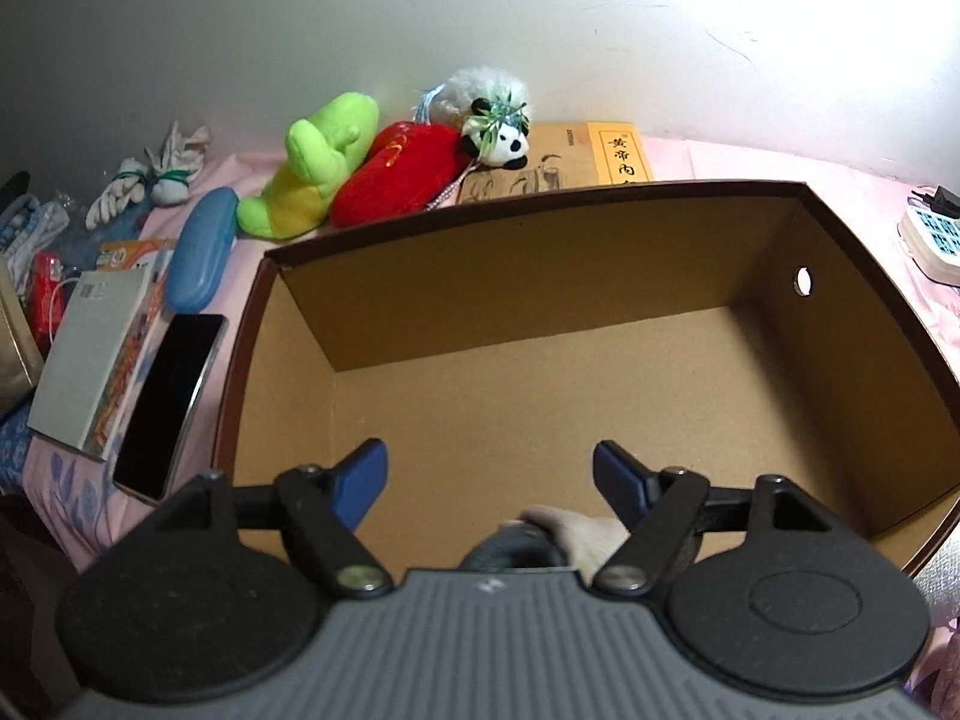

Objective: Organize soft objects
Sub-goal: 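Open the left gripper to drop the sock into the box, then withdraw the left gripper and position the right gripper at the pink bunny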

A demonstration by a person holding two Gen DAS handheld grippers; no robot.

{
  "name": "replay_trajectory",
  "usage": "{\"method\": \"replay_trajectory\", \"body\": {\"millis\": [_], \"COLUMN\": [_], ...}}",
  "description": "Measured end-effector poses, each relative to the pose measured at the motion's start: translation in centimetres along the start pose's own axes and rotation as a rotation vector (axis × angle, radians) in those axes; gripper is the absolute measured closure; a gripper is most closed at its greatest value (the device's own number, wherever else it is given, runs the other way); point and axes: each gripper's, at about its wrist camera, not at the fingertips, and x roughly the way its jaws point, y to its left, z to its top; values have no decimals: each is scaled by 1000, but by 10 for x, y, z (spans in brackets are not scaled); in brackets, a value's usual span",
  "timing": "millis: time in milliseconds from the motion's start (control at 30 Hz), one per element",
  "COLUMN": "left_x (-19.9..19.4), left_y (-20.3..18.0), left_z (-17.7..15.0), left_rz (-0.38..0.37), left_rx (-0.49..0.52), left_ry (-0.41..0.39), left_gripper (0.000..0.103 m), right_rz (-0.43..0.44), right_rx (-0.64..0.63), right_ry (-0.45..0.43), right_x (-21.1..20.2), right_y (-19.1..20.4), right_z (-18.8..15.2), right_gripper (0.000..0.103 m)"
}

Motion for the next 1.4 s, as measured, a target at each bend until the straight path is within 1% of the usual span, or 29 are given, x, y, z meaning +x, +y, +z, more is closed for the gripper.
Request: {"method": "replay_trajectory", "body": {"millis": [267, 667, 767, 800, 833, 900, 1167, 1300, 1400], "left_x": [-24, -96, -113, -119, -124, -133, -153, -155, -158], "left_y": [9, 10, 6, 4, 3, 0, -22, -37, -44], "left_z": [-7, -39, -51, -56, -61, -71, -114, -132, -141], "left_rz": [6, 97, 110, 113, 113, 109, 110, 115, 124], "left_rx": [4, -1, -12, -19, -27, -43, -61, -69, -82], "left_ry": [-18, -76, -86, -88, -86, -81, -25, 17, 30], "left_gripper": [25, 21, 19, 17, 13, 11, 10, 7, 6], "right_rz": [12, 90, 110, 111, 114, 119, 131, 143, 151], "right_rx": [-21, -82, -105, -114, -120, -123, -142, -165, -168], "right_ry": [1, 32, 35, 36, 38, 45, 83, 94, 103], "right_x": [1, 1, -3, -4, -5, -7, -7, -7, -5], "right_y": [13, 15, 11, 10, 8, 2, -18, -24, -29], "right_z": [-2, 2, 5, 5, 5, 5, 4, 2, 2], "right_gripper": [53, 53, 53, 53, 53, 53, 53, 53, 53]}}
